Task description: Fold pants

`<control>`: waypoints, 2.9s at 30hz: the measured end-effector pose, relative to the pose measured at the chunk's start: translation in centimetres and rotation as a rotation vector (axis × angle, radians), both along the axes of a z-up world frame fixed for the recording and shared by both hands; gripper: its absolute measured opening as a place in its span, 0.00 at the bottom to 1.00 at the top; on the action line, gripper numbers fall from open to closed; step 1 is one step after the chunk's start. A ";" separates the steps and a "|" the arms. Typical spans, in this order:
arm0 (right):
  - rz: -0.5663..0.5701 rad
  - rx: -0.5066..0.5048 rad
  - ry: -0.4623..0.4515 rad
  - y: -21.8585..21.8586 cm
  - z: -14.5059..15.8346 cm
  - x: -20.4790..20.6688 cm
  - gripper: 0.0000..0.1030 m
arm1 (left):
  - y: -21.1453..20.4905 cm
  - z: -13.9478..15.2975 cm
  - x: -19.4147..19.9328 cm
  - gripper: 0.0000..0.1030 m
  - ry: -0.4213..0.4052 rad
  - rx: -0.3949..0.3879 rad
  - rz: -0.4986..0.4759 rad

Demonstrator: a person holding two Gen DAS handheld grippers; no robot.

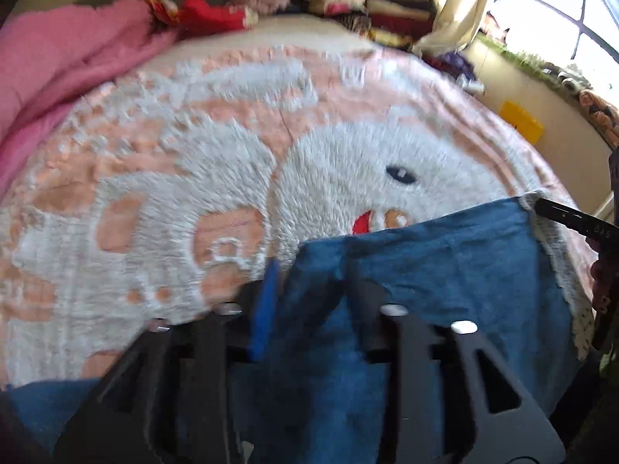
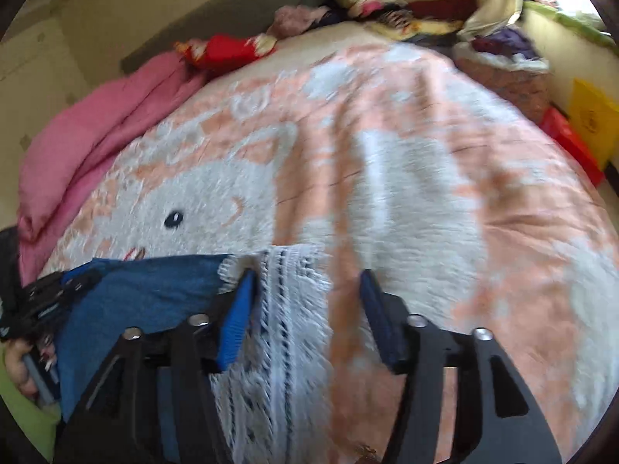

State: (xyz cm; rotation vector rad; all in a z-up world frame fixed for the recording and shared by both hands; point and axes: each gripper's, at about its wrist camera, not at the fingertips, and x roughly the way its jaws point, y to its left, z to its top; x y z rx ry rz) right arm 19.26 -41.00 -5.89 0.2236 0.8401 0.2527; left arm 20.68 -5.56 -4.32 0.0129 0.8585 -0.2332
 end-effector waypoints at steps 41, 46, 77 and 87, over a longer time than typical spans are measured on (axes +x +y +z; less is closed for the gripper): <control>0.132 -0.255 0.017 9.3 0.9 -14.8 0.81 | 3.5 -1.4 -14.8 0.89 0.086 0.132 -0.007; 0.074 -0.326 0.123 8.3 -1.5 -14.1 0.81 | 3.6 -3.0 -15.3 0.90 0.115 0.177 -0.008; 0.034 -0.100 -0.090 5.0 6.0 -20.4 0.95 | 0.8 5.1 -18.6 0.91 -0.059 0.111 -0.063; -0.006 -0.078 -0.135 3.5 7.6 -21.4 0.95 | -2.1 6.6 -18.8 0.91 -0.087 0.118 -0.116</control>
